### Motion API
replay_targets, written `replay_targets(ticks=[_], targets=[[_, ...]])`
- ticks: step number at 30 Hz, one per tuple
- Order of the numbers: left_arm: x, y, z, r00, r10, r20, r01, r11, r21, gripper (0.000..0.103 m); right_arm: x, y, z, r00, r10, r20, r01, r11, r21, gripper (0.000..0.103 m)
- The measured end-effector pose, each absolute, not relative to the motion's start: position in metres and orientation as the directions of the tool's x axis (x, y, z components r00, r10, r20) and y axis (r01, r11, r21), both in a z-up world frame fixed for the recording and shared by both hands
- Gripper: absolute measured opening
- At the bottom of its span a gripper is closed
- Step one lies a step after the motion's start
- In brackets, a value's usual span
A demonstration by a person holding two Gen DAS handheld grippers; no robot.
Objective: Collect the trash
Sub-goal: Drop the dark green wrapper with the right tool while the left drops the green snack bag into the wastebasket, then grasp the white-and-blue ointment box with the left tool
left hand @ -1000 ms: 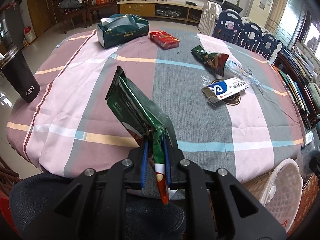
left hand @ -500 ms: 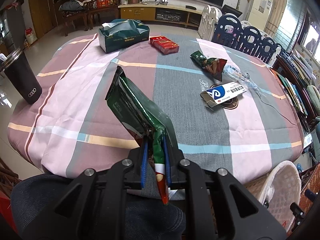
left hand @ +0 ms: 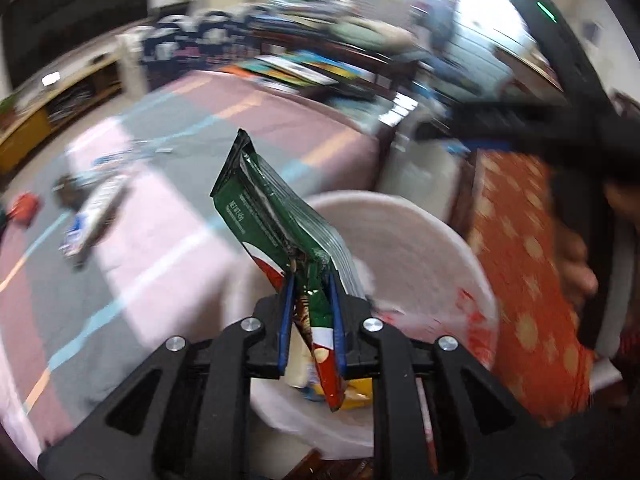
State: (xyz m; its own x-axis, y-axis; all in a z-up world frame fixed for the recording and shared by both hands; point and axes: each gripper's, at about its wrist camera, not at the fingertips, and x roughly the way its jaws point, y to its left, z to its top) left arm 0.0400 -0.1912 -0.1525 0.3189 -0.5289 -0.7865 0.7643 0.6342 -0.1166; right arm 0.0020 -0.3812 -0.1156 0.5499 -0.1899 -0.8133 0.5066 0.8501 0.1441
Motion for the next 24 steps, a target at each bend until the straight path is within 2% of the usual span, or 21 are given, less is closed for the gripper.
replay_targets(ticks=[2,3,4,6,7,12,15,19,24], targets=[[0.029,-0.207,-0.162,0.249,-0.55,-0.797,0.809,0.571,-0.14,0.027,0.0,-0.387,-0.12,0.541,-0.192,-0.819,0.521,0.84,0.147,0.076],[0.025,-0.213,-0.169,0.22,-0.549,-0.806,0.83,0.54,-0.141,0.042,0.0,-0.386,-0.121,0.536,-0.199,-0.821,0.523,0.841,0.137,0.076],[0.021,-0.215,-0.172,0.211,-0.542,-0.813,0.843,0.522,-0.13,0.063,0.001,-0.384,-0.123,0.532,-0.207,-0.821,0.521,0.845,0.125,0.076],[0.019,-0.213,-0.172,0.266,-0.534,-0.802,0.848,0.525,-0.069,0.077,0.002,-0.381,-0.127,0.532,-0.2,-0.823,0.508,0.853,0.12,0.076],[0.022,-0.21,-0.17,0.298,-0.532,-0.793,0.842,0.538,-0.045,0.08,0.001,-0.381,-0.129,0.532,-0.194,-0.824,0.503,0.855,0.123,0.076],[0.08,-0.164,-0.15,0.406,-0.517,-0.753,0.724,0.686,-0.08,0.085,0.005,-0.378,-0.139,0.524,-0.171,-0.834,0.503,0.852,0.141,0.076],[0.14,-0.124,-0.145,0.499,-0.436,-0.749,0.594,0.801,-0.072,0.086,0.007,-0.377,-0.143,0.518,-0.182,-0.836,0.497,0.859,0.121,0.076],[0.229,-0.089,-0.162,0.515,-0.271,-0.813,0.454,0.891,-0.01,0.086,0.01,-0.379,-0.145,0.514,-0.191,-0.836,0.492,0.864,0.104,0.076],[0.295,-0.075,-0.203,0.391,-0.205,-0.897,0.464,0.886,0.0,0.086,0.016,-0.387,-0.156,0.489,-0.173,-0.855,0.505,0.855,0.116,0.076]])
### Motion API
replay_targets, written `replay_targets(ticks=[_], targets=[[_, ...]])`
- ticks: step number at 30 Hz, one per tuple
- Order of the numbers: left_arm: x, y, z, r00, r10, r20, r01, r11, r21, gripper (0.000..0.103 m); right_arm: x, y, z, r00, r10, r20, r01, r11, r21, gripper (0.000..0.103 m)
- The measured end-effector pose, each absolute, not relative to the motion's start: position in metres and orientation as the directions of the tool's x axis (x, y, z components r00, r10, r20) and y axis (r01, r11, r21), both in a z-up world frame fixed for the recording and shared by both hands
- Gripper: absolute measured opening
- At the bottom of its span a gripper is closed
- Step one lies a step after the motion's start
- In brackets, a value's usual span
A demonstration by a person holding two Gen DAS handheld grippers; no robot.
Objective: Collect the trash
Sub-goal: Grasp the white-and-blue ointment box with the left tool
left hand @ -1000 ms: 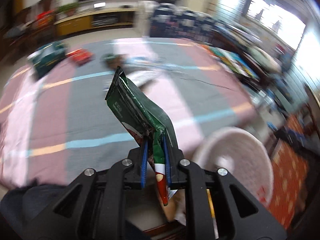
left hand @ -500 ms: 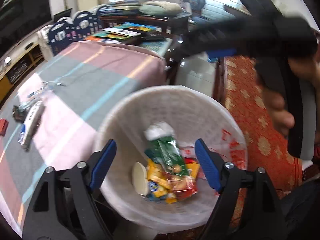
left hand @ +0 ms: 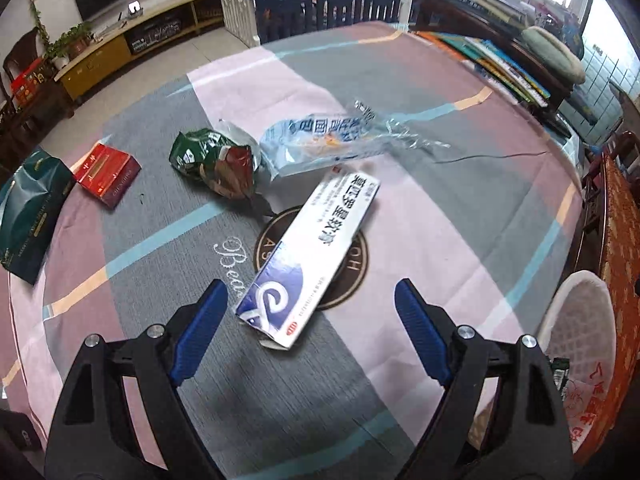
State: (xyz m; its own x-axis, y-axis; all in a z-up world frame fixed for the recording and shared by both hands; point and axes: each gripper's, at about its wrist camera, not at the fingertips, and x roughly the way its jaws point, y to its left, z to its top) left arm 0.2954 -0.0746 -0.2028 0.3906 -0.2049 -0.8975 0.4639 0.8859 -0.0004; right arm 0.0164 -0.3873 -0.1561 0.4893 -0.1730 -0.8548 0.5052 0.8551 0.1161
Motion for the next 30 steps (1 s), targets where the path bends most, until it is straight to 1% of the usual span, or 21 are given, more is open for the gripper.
replay_targets(ticks=[3,5,6,8,10,13,17,18,21,23,26,30], targets=[[0.307,-0.077,-0.222,0.375,-0.176,-0.91,0.483,0.875,0.03,0.085,0.021,-0.39,-0.165,0.472,-0.155,-0.868,0.514,0.848,0.128,0.076],[0.311,-0.079,-0.231,0.352,-0.177,-0.919,0.503,0.864,0.027,0.085,0.023,-0.389,-0.17,0.463,-0.147,-0.874,0.513,0.849,0.129,0.076],[0.312,-0.08,-0.234,0.342,-0.178,-0.922,0.508,0.861,0.022,0.083,0.024,-0.389,-0.172,0.46,-0.144,-0.876,0.51,0.85,0.128,0.076],[0.314,-0.079,-0.239,0.333,-0.193,-0.923,0.516,0.857,0.007,0.076,0.027,-0.386,-0.176,0.453,-0.135,-0.881,0.505,0.854,0.129,0.076],[0.317,-0.078,-0.241,0.338,-0.202,-0.919,0.508,0.861,-0.003,0.065,0.03,-0.384,-0.18,0.448,-0.121,-0.886,0.5,0.855,0.136,0.076],[0.313,-0.074,-0.24,0.359,-0.217,-0.908,0.495,0.869,-0.012,0.054,0.033,-0.378,-0.182,0.447,-0.103,-0.888,0.492,0.858,0.148,0.076],[0.305,-0.069,-0.237,0.365,-0.237,-0.9,0.478,0.878,-0.037,0.05,0.036,-0.368,-0.18,0.456,-0.094,-0.885,0.47,0.87,0.149,0.076],[0.301,-0.068,-0.235,0.374,-0.235,-0.897,0.467,0.884,-0.037,0.047,0.038,-0.365,-0.18,0.457,-0.095,-0.884,0.464,0.874,0.146,0.076],[0.281,-0.058,-0.227,0.419,-0.192,-0.888,0.4,0.916,-0.009,0.045,0.042,-0.358,-0.177,0.46,-0.093,-0.883,0.443,0.886,0.138,0.076],[0.265,-0.047,-0.22,0.445,-0.184,-0.877,0.349,0.937,-0.02,0.043,0.046,-0.351,-0.177,0.463,-0.087,-0.882,0.427,0.894,0.136,0.076],[0.234,-0.03,-0.208,0.49,-0.127,-0.862,0.272,0.962,0.013,0.039,0.054,-0.338,-0.178,0.462,-0.068,-0.884,0.396,0.908,0.137,0.076],[0.2,0.001,-0.199,0.503,-0.109,-0.857,0.126,0.991,-0.052,0.037,0.072,-0.314,-0.179,0.466,-0.017,-0.885,0.345,0.924,0.164,0.076]])
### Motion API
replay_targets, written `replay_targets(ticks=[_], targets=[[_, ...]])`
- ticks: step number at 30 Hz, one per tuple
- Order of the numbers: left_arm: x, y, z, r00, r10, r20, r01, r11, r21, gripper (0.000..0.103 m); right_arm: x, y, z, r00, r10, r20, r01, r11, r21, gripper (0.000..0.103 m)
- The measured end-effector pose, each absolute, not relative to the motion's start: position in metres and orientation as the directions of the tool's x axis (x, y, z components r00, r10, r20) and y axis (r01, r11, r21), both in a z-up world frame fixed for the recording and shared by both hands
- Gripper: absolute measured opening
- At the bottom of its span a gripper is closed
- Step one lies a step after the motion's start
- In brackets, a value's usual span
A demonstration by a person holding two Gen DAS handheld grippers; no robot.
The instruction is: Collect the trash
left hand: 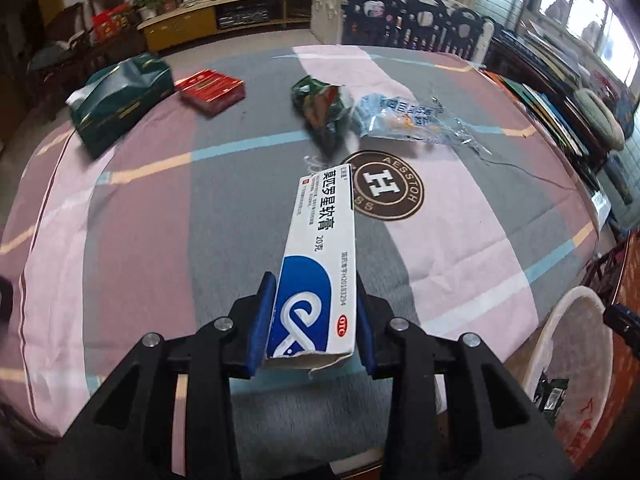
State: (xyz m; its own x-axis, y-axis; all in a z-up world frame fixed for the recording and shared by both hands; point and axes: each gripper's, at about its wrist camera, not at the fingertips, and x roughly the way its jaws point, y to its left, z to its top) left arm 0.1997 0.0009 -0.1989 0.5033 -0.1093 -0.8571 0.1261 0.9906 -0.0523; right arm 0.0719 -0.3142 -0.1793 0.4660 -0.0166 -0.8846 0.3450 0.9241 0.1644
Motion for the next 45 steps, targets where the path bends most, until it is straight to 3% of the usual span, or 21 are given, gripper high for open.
replay_targets(ticks=[4,12,18,22,23,26,27,39,45], targets=[[0.186,0.028,-0.2,0.495,-0.072,-0.866,0.004,0.997,-0.081,0.037,0.104,-0.276,-0.176,0.482,0.055,-0.874,0.251,0.947,0.198,0.076],[0.185,0.075,-0.215,0.459,-0.122,-0.88,-0.197,0.952,-0.234,0.04,0.209,-0.188,-0.158,0.54,0.169,-0.825,0.055,0.97,0.235,0.076],[0.184,0.077,-0.217,0.47,-0.13,-0.873,-0.216,0.942,-0.257,0.069,0.306,-0.121,-0.167,0.506,0.156,-0.848,0.016,0.982,0.189,0.076],[0.184,0.084,-0.22,0.468,-0.137,-0.873,-0.25,0.927,-0.279,0.073,0.342,-0.091,-0.194,0.434,0.092,-0.896,0.025,0.993,0.114,0.076],[0.184,0.086,-0.22,0.469,-0.134,-0.873,-0.259,0.924,-0.281,0.074,0.347,-0.089,-0.203,0.413,0.063,-0.908,0.044,0.995,0.089,0.073],[0.183,0.087,-0.219,0.48,-0.127,-0.868,-0.266,0.922,-0.282,0.074,0.35,-0.087,-0.219,0.367,0.08,-0.927,0.057,0.992,0.109,0.025],[0.183,0.087,-0.218,0.484,-0.126,-0.866,-0.266,0.921,-0.283,0.074,0.347,-0.089,-0.222,0.355,0.106,-0.929,0.053,0.99,0.134,0.013],[0.173,0.092,-0.211,0.536,-0.099,-0.838,-0.297,0.907,-0.297,0.076,0.232,-0.131,-0.172,0.382,0.38,-0.843,-0.027,0.916,0.401,0.011],[0.168,0.093,-0.207,0.561,-0.095,-0.823,-0.3,0.903,-0.309,0.08,0.173,-0.164,-0.176,0.379,0.403,-0.833,0.015,0.898,0.441,0.011]])
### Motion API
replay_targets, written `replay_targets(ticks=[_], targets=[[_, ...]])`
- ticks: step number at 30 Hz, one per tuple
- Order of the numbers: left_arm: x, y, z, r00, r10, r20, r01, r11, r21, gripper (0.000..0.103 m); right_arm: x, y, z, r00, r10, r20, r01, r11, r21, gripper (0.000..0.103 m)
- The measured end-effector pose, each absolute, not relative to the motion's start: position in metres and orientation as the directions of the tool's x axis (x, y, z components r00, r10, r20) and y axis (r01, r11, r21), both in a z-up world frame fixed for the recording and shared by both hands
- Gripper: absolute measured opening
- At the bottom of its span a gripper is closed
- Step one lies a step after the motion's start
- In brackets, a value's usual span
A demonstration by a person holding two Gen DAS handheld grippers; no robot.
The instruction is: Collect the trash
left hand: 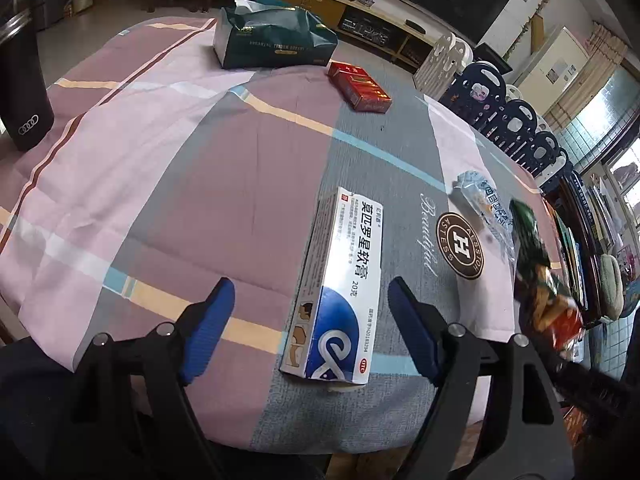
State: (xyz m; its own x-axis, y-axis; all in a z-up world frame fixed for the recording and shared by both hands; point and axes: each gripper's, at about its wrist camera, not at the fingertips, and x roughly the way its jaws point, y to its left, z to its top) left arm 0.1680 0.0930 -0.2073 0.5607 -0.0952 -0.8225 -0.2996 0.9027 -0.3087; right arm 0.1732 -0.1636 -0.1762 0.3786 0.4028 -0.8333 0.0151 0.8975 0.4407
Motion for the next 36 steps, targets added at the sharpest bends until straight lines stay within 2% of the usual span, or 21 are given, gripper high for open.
replay_targets(ticks=[7,22,26,28,31,36], targets=[[0.167,0.092,-0.207,0.565,-0.087,-0.821,-0.299,0.905,-0.302,0.081,0.15,-0.179,-0.196,0.336,0.419,-0.844,0.072,0.882,0.467,0.011],[0.167,0.091,-0.207,0.564,-0.082,-0.822,-0.298,0.907,-0.296,0.083,0.147,-0.174,-0.203,0.311,0.416,-0.854,0.063,0.888,0.455,0.011],[0.168,0.091,-0.208,0.562,-0.082,-0.823,-0.297,0.909,-0.293,0.083,0.147,-0.177,-0.207,0.311,0.408,-0.858,0.086,0.887,0.453,0.014],[0.169,0.091,-0.208,0.56,-0.08,-0.824,-0.295,0.911,-0.288,0.083,0.147,-0.178,-0.208,0.311,0.399,-0.863,0.094,0.89,0.446,0.019],[0.17,0.089,-0.208,0.557,-0.075,-0.827,-0.291,0.915,-0.278,0.083,0.146,-0.181,-0.207,0.329,0.352,-0.876,0.105,0.909,0.404,0.032],[0.17,0.089,-0.208,0.556,-0.074,-0.828,-0.291,0.916,-0.278,0.084,0.144,-0.179,-0.197,0.378,0.246,-0.893,0.099,0.948,0.303,0.059]])
